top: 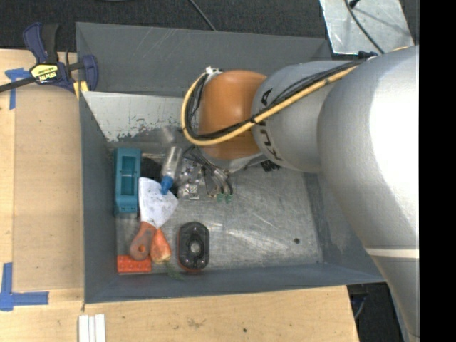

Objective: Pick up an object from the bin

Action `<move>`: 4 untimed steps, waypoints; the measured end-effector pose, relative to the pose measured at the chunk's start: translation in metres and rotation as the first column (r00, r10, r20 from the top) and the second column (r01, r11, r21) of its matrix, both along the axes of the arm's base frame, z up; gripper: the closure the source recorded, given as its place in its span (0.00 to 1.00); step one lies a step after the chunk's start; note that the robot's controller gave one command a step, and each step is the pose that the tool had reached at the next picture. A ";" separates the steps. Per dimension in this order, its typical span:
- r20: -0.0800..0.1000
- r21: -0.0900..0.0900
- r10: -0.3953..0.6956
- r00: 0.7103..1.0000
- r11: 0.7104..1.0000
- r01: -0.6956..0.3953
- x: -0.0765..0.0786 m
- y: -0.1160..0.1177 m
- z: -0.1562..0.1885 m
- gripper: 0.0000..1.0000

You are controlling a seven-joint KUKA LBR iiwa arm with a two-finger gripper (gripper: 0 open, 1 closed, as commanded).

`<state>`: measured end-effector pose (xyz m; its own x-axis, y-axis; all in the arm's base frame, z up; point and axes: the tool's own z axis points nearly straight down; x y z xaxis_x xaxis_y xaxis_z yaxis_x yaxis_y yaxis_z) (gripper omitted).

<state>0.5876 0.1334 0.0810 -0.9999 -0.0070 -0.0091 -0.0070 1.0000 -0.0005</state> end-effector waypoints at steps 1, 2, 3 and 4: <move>-0.002 0.000 0.000 1.000 1.000 0.000 0.000 0.000 0.000 1.00; -0.009 -0.001 0.000 1.000 1.000 0.000 -0.001 -0.001 0.006 1.00; -0.009 -0.001 0.000 1.000 1.000 0.000 -0.001 -0.001 0.020 1.00; -0.004 -0.001 -0.001 1.000 1.000 0.001 0.000 -0.001 0.029 1.00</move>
Offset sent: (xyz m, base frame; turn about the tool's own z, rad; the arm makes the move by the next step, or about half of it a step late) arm 0.0001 0.0001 0.0441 0.0000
